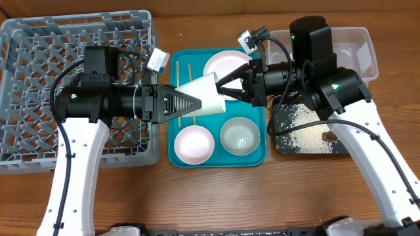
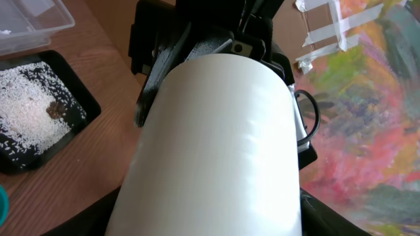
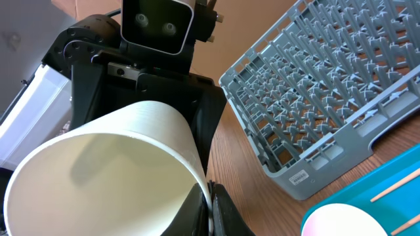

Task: Sort waste into correct bins and load items into the dishwasher
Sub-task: 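Lift the white cup and hand it to the left gripper, then carry the white cup with the left gripper into the dish rack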

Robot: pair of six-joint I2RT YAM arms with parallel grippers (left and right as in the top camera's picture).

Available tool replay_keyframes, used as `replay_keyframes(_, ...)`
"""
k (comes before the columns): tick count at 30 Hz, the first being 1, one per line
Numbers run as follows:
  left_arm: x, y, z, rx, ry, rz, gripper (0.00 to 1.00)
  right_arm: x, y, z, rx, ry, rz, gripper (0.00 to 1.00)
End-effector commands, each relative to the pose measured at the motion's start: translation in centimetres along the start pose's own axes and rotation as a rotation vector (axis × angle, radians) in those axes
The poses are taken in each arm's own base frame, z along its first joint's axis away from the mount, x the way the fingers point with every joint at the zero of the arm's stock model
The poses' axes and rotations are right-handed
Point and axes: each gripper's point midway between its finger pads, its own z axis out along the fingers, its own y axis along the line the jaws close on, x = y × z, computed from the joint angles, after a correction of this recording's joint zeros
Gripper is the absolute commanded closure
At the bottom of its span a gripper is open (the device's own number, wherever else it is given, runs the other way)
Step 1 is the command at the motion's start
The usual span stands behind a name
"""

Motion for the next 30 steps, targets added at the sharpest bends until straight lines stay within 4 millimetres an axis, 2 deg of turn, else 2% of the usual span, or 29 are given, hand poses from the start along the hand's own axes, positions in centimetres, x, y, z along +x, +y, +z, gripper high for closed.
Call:
replay_keyframes(1, 0.0, -0.7, 0.1, 0.019, 0.005, 0.024, 0.31, -0.4, 0.1, 0.0, 0.017, -0.008, -0.012, 0.96)
replay_keyframes(6, 0.0, -0.7, 0.1, 0.019, 0.005, 0.031, 0.31, -0.2, 0.0, 0.0, 0.018, -0.003, -0.001, 0.96)
replay_keyframes(7, 0.0, -0.7, 0.1, 0.019, 0.005, 0.032, 0.3, -0.2, 0.0, 0.0, 0.019, -0.002, 0.003, 0.84)
replay_keyframes(8, -0.1, -0.7, 0.1, 0.018, 0.005, 0.035, 0.31, -0.2, 0.0, 0.0, 0.019, -0.001, 0.005, 0.65)
replay_keyframes(9, -0.1, -0.5, 0.1, 0.01, 0.004, 0.035, 0.31, -0.2, 0.0, 0.0, 0.019, -0.001, 0.004, 0.55)
replay_keyframes(11, -0.2, 0.2, -0.1, -0.035, -0.005, 0.035, 0.33, -0.4, -0.3, -0.4, 0.03, -0.01, 0.005, 0.41)
replay_keyframes(13, -0.6, 2.2, -0.8, -0.151, -0.027, 0.028, 0.33, -0.7, -1.2, -1.2, 0.079, -0.032, 0.013, 0.14)
replay_keyframes(15, -0.9, 4.2, -2.1, -0.27, -0.056, 0.004, 0.34, -0.9, -3.0, -2.3, 0.191, -0.057, 0.04, 0.03)
replay_keyframes(18, -1.2, 6.1, -4.2, -0.388, -0.105, -0.042, 0.34, -0.3, -5.7, -4.0, 0.39, -0.072, 0.094, 0.0)
replay_keyframes(21, -1.2, 8.6, -7.4, -0.564, -0.163, -0.105, 0.36, 1.2, -7.7, -5.3, 0.575, -0.05, 0.147, 0.0)
replay_keyframes(26, 0.9, 13.6, -15.5, -0.985, -0.3, -0.384, 0.36, 4.3, -9.2, -5.8, 0.705, 0.041, 0.236, 0.0)
replay_keyframes(30, 4.1, 15.2, -21.7, -1.266, -0.396, -0.604, 0.36, 5.7, -9.6, -5.8, 0.715, 0.087, 0.288, 0.0)
